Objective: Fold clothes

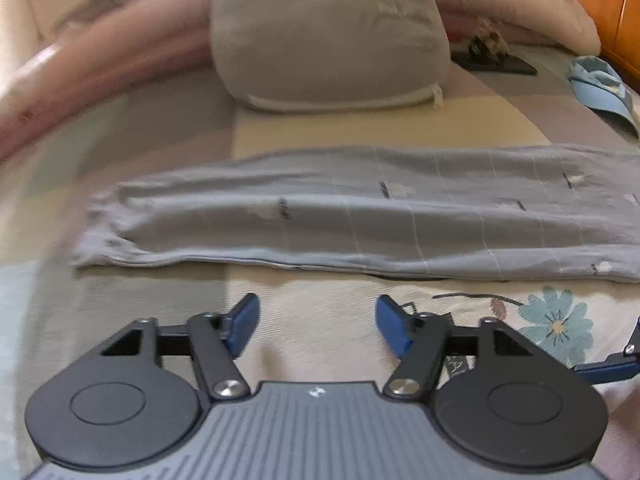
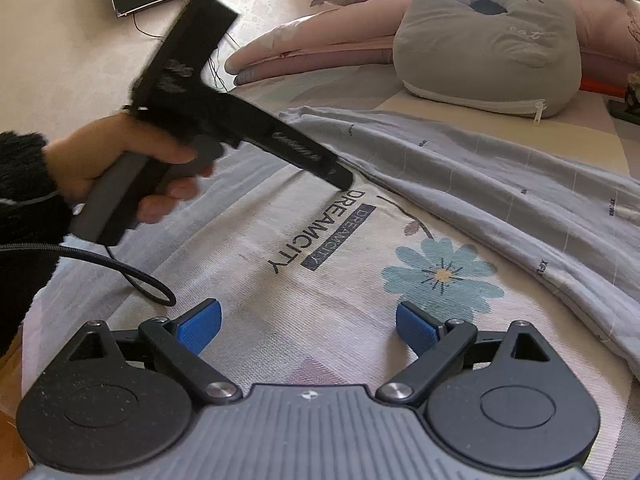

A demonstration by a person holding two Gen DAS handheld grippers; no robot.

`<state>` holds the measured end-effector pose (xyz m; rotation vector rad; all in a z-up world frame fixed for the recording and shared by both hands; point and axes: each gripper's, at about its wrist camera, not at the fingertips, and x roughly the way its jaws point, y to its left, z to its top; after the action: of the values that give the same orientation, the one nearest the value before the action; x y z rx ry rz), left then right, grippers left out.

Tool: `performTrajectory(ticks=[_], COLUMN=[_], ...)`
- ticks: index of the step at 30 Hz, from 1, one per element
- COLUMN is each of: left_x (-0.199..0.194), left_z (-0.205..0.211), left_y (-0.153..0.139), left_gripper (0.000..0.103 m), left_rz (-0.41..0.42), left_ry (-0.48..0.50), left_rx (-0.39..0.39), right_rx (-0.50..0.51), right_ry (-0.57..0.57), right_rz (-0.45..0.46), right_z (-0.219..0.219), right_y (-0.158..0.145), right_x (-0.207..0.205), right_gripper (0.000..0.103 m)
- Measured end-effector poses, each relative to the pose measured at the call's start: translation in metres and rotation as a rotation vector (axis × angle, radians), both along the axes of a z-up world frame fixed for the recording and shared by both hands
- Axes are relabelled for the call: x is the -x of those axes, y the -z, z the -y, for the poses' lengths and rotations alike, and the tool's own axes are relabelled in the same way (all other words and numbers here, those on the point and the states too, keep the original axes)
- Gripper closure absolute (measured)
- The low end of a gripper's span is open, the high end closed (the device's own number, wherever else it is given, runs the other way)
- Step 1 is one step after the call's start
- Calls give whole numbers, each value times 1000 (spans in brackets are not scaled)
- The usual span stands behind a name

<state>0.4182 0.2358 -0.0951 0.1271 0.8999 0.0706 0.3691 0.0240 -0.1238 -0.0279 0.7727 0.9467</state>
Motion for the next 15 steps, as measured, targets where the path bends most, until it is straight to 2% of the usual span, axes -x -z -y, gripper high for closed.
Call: performTrajectory(ticks=[4,10,13,15], left_x=[20,20,12,11], left_z=[15,24,20,18], left_y=[-5,1,12,18], left_gripper=[20,16,16,16], left_rz=[95,175,134,119], left_ry=[25,130,211,205], left_rx=[-66,-41,41,43], right_rx=[14,39,38,55], right_ry=[-11,-29,-27,-27], right_rz=[18,68,69,81], right_z=[-3,-7,-9,-10], right_y=[3,6,7,6], right_x=[2,8,6,10], right_gripper=[3,0,0,0])
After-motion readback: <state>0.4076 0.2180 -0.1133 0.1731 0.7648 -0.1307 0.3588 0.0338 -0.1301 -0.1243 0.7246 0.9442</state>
